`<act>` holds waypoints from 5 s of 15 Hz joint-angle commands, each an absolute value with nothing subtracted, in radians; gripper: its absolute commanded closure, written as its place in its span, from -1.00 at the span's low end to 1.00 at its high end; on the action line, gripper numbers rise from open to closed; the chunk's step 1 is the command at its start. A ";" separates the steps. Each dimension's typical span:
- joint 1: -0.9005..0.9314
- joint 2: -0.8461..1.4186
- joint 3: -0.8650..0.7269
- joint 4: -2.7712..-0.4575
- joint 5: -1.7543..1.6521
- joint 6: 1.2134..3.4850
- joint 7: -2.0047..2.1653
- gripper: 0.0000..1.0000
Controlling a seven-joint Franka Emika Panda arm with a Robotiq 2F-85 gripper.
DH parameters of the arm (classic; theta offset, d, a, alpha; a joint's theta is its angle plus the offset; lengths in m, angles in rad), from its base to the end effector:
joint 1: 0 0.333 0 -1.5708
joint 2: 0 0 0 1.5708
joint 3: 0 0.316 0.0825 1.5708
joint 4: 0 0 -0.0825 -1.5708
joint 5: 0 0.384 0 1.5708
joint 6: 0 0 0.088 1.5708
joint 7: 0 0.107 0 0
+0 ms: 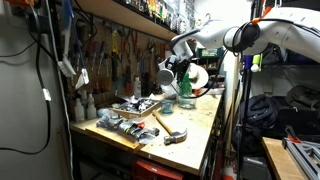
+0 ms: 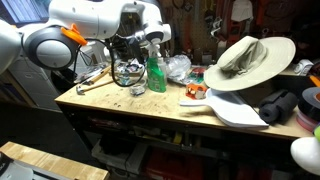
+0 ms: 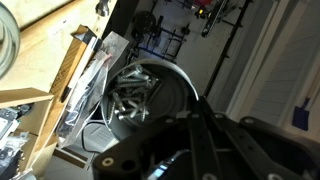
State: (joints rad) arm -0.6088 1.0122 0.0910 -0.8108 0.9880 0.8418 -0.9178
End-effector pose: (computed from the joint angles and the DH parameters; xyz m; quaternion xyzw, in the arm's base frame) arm 0.6365 -0.2644 0.3524 -0.7238 -0.2611 -0.0277 0.6382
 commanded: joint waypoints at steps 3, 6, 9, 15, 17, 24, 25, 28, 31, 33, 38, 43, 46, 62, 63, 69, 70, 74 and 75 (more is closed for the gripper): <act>-0.635 1.058 0.152 -0.779 0.972 0.842 -0.876 0.98; -0.640 1.056 0.165 -0.789 0.973 0.842 -0.870 0.98; -0.642 1.059 0.168 -0.783 0.971 0.842 -0.863 0.98; -0.651 1.048 0.196 -0.809 0.959 0.842 -0.867 0.98; -0.679 1.050 0.257 -0.819 0.938 0.842 -0.852 0.98; -0.712 1.074 0.322 -0.782 0.888 0.842 -0.833 0.98; -0.737 1.067 0.384 -0.819 0.862 0.842 -0.830 0.98; -0.718 1.078 0.344 -0.778 0.870 0.843 -0.829 0.98; -0.715 1.080 0.333 -0.763 0.867 0.857 -0.830 0.98; -0.717 1.084 0.335 -0.758 0.867 0.854 -0.826 0.98; -0.741 1.079 0.394 -0.789 0.841 0.842 -0.825 0.98; -0.762 1.098 0.424 -0.763 0.851 0.820 -0.809 0.98; -0.752 1.101 0.393 -0.744 0.856 0.849 -0.810 0.98; -0.766 1.105 0.417 -0.739 0.894 0.836 -0.793 0.98; -0.797 1.091 0.485 -0.795 0.869 0.841 -0.790 0.98; -0.818 1.118 0.530 -0.769 0.888 0.841 -0.738 0.98; -0.810 1.122 0.513 -0.752 0.896 0.841 -0.733 0.98; -0.832 1.123 0.565 -0.781 0.879 0.842 -0.717 0.98; -0.814 1.131 0.528 -0.746 0.902 0.843 -0.712 0.98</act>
